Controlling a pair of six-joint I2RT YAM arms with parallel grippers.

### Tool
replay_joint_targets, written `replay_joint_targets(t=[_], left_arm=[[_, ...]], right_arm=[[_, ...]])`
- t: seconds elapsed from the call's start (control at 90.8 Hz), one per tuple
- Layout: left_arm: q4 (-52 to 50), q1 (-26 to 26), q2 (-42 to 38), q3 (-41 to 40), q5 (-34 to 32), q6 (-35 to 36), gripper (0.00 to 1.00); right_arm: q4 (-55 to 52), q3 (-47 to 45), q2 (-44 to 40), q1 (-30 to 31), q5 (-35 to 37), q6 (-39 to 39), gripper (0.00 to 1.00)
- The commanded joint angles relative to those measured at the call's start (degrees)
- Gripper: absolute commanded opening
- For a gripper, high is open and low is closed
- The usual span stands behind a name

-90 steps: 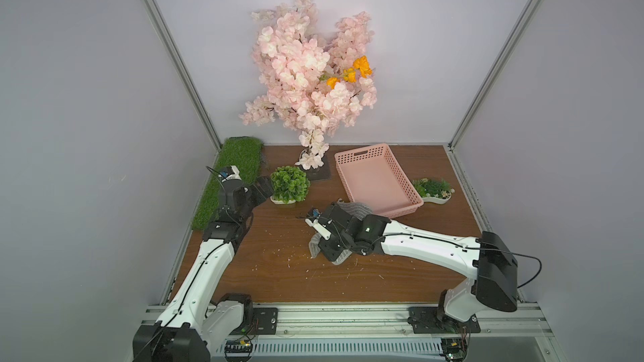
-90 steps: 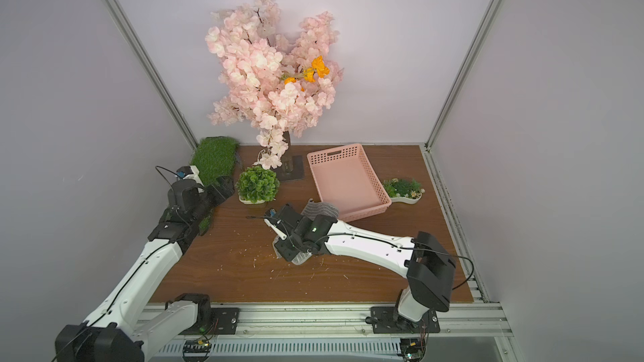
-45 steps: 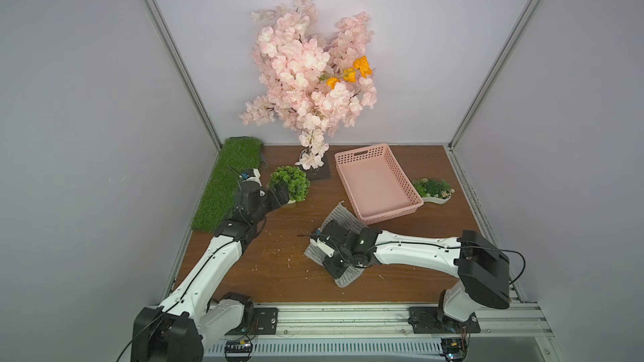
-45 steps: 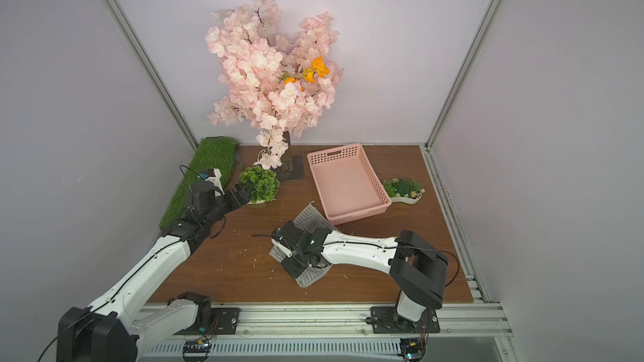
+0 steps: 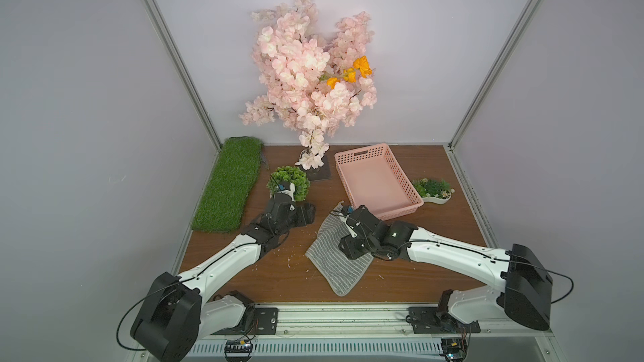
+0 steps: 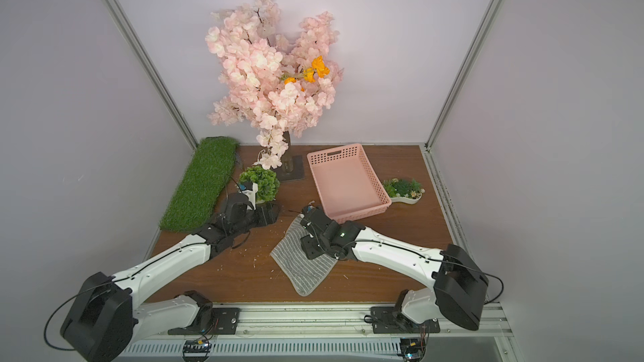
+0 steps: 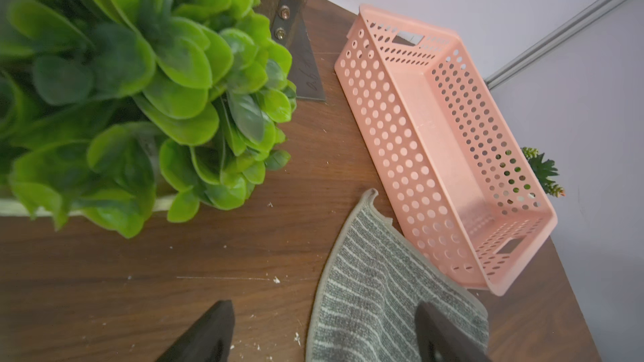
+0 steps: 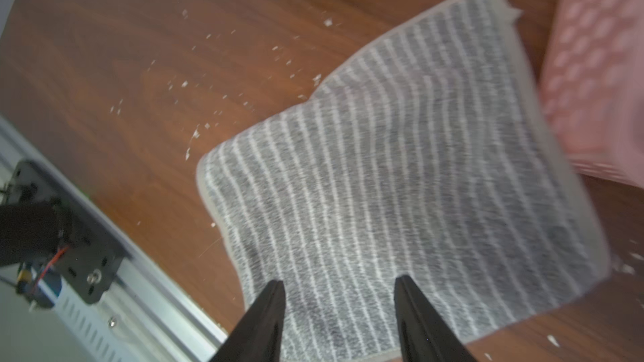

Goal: Fold the square dishcloth
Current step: Place the cleaning item at the center of the board, then move the bin to the center of the board.

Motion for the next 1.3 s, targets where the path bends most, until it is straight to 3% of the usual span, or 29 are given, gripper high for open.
replay_joint_targets(t=[0.0,0.341,0.495,0.738,1.112,1.288], left_arm=[[1.97,-1.18,0.24,-2.06,0.58,0.08,0.83],[5.43,-3.51,3.30,-2.74,2.26,0.01,0.83],[6.19,-3.47,3.84,-3.04,2.09,-0.80,0.83],[6.30,-3.51,3.83,-3.10,1.94,-0.91,0.83],[7.56,-3.61,3.48,-3.81,2.11,-0.56,0.83],[7.91,-3.73,3.91,-4.23,2.45,0.33,0.79]], right_arm=[[1.44,-3.48,-2.35,-3.09,2.96,6.73,0.54],[6.55,-10.47,-0.40,-8.02,5.50,14.96,0.60],[6.94,-10.78,3.92,-10.48,7.63,14.26,0.55],[8.09,-5.07,12.85,-18.51,10.52,5.05,0.35],[7.92,10.91,24.34,-28.72,17.03,-13.54,0.37],[5.76,13.25,24.26,-28.86,16.22,-14.66,0.40]])
